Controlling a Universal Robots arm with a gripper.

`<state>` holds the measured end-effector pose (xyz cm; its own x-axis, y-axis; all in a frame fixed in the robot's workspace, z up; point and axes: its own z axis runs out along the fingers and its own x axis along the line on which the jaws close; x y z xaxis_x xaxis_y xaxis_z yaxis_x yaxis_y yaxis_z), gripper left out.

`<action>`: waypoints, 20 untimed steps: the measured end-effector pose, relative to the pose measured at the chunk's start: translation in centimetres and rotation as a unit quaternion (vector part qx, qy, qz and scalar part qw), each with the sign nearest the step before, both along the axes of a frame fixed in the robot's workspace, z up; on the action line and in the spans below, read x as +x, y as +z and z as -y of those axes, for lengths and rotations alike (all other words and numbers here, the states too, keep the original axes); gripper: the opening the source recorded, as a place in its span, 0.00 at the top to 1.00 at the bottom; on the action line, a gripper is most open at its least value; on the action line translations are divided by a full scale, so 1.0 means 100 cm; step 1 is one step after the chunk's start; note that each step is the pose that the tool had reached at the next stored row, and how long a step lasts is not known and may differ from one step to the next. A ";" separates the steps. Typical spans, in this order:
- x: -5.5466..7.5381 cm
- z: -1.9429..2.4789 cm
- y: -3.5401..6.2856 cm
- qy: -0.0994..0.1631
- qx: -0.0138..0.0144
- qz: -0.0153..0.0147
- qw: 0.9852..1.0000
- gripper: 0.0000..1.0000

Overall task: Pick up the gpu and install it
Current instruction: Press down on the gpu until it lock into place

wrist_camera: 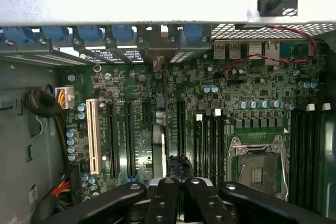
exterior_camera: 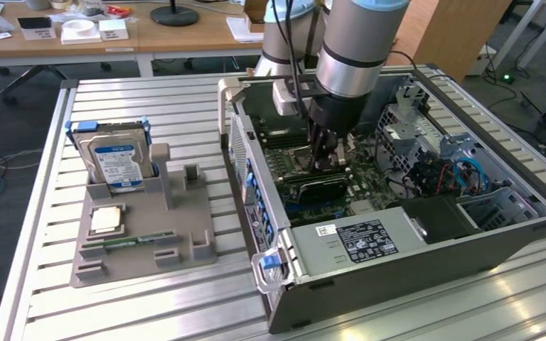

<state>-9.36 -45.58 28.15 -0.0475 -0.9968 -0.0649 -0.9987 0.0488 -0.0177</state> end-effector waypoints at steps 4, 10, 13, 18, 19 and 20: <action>0.000 0.0000 -0.0048 0.000 0.000 0.000 1.000 0.89; 0.000 0.0002 -0.0088 0.000 0.000 0.000 1.000 0.89; 0.000 0.0008 -0.0096 0.000 0.000 0.000 1.000 0.89; 0.000 0.0009 -0.0135 0.000 0.000 0.000 1.000 0.89; 0.000 0.0009 -0.0134 0.000 0.000 0.000 1.000 0.89; 0.000 0.0009 -0.0134 0.000 0.000 0.000 1.000 0.89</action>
